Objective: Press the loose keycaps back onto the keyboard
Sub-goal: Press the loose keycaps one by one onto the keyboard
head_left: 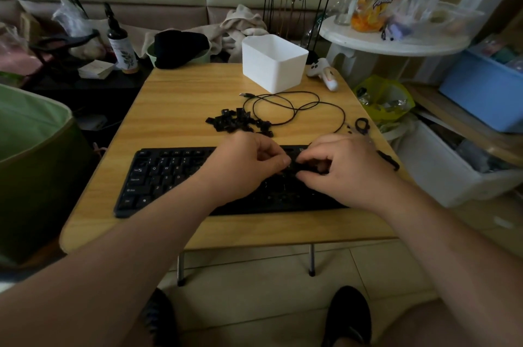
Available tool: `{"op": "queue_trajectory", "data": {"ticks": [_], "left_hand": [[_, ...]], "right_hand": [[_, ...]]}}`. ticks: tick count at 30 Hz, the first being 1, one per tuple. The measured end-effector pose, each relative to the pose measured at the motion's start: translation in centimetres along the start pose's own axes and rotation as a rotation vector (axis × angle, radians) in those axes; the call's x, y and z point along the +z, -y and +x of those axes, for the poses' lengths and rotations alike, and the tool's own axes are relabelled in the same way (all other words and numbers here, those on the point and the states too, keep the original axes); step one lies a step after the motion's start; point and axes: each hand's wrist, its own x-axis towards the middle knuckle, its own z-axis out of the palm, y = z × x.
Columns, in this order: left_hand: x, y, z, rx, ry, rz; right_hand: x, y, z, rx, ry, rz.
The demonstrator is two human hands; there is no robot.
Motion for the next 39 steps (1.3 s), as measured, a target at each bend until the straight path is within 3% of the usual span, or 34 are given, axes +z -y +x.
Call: {"op": "queue_trajectory", "data": {"ticks": [3,7,9,21,27,39], "left_hand": [[-0.3,0.2,-0.1,0.049,0.041,0.154],[-1.8,1.7,0.3,0.274,-0.071,0.427],[-2.4,2.3,0.2,0.244,-0.063,0.469],[0.0,2.0,-0.2,0.118,0.022,0.425],[-0.3,2.0,0.0,0.046,0.079,0.393],[0.0,1.4,-0.3,0.060,0.055,0.431]], "right_hand": [[-0.2,-0.3,-0.2,0.006,0.054,-0.012],[0.0,-0.3,-0.3,0.033,0.156,-0.051],[0.4,-0.1,-0.3,0.023,0.182,-0.089],[0.9,0.9,0.3,0.042,0.254,-0.212],[1.5,1.1,0.1,0.017,0.192,-0.166],[1.0,1.5,0.0,-0.100,0.277,-0.313]]}}
